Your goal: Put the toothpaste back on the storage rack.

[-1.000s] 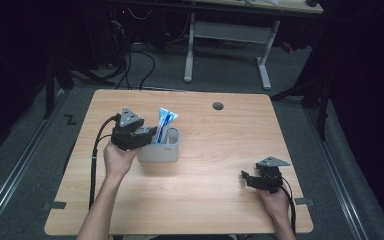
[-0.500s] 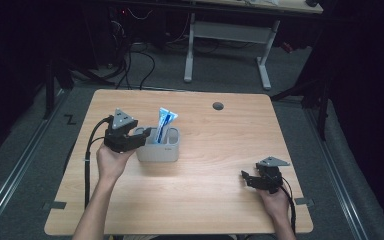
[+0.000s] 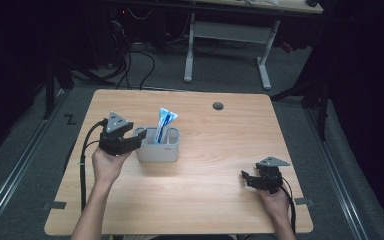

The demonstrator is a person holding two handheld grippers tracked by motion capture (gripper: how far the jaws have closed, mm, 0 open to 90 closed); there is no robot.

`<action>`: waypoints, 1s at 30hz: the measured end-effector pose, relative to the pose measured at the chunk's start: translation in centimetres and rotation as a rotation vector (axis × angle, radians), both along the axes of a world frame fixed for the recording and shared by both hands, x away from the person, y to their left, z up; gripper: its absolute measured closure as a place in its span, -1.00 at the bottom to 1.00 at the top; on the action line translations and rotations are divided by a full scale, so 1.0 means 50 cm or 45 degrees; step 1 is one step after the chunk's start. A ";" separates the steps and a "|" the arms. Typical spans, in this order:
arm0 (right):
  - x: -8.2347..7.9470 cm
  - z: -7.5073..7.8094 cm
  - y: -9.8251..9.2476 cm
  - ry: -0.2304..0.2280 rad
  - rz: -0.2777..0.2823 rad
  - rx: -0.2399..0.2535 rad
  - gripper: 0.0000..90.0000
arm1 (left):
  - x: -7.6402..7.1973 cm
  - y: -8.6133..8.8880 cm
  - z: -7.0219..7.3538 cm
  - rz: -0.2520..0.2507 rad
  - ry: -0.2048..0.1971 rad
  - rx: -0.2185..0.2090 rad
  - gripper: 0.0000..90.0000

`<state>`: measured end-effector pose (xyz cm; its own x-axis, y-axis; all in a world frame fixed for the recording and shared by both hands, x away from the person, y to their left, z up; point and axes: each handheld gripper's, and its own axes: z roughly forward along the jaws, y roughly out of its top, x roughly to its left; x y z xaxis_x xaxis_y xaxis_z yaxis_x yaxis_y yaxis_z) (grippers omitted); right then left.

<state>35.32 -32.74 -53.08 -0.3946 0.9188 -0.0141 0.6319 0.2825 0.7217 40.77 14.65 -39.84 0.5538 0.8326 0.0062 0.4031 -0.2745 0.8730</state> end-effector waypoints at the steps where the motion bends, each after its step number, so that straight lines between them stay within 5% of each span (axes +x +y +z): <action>1: 0.000 0.000 0.000 0.000 0.000 0.000 -0.35 | 0.000 0.002 -0.001 0.002 0.003 -0.001 -0.01; 30: 0.000 0.000 0.000 -0.001 0.003 -0.001 -0.35 | -0.035 0.058 -0.019 0.066 0.010 -0.053 -0.03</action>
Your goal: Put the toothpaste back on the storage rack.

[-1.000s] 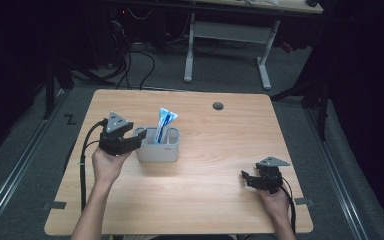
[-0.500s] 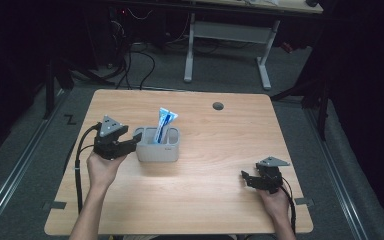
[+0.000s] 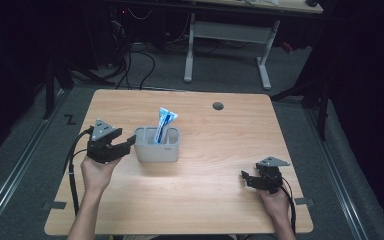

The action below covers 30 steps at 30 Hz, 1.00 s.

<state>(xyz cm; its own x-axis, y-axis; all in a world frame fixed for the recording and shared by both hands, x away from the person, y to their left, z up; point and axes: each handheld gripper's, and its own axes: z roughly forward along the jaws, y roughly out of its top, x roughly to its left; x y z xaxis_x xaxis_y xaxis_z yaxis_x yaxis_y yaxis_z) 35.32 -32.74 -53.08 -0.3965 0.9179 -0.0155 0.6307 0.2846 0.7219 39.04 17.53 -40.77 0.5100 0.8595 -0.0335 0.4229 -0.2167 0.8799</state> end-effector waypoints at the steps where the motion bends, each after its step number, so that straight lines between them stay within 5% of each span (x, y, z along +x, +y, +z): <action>1: 0.000 0.000 0.000 0.000 0.000 0.000 -0.35 | -0.001 0.002 -0.001 0.004 -0.001 -0.001 -0.03; 30: 0.000 0.000 0.001 0.002 0.000 -0.002 -0.35 | -0.031 0.053 -0.018 0.079 -0.003 -0.020 -0.05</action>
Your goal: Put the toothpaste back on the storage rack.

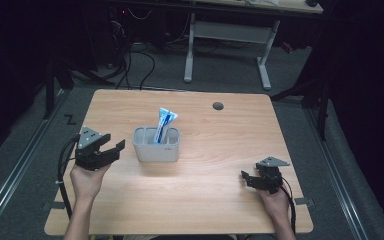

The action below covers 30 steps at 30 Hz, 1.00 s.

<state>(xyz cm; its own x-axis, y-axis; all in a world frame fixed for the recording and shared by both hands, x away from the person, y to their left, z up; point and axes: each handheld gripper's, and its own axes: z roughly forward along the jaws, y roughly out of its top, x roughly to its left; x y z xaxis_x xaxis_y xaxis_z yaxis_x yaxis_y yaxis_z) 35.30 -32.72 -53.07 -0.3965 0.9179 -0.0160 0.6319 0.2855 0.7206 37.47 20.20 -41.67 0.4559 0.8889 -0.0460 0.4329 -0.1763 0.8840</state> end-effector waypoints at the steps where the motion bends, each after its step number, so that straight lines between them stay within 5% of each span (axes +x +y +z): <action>1: 0.000 0.000 0.000 0.000 0.001 -0.001 -0.35 | -0.001 0.002 0.000 0.002 0.000 -0.003 -0.05; 30: 0.000 0.000 0.000 -0.002 -0.001 -0.001 -0.35 | -0.031 0.035 -0.037 0.050 0.021 -0.079 -0.07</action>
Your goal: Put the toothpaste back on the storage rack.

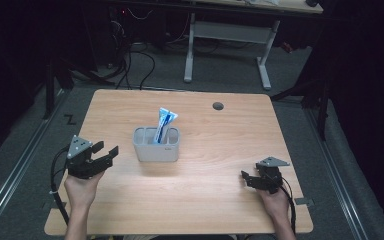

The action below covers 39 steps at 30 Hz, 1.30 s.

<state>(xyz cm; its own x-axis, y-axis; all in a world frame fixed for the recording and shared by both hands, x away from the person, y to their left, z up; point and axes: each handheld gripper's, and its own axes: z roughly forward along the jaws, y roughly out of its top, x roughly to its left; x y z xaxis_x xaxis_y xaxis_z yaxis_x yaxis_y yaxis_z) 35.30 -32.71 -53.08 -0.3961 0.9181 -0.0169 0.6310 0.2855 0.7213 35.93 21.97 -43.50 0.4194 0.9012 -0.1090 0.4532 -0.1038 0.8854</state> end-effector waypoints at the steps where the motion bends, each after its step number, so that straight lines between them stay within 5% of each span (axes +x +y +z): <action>1: 0.000 0.000 0.000 0.000 0.000 0.000 -0.35 | -0.001 0.000 -0.002 0.000 0.001 -0.002 -0.07; 12: 0.000 0.000 0.000 0.001 0.000 0.000 -0.35 | -0.007 -0.013 -0.036 -0.028 0.073 -0.011 -0.05; 39: 0.000 0.000 0.000 0.001 0.001 0.001 -0.35 | -0.014 -0.048 -0.095 -0.088 0.127 -0.053 -0.08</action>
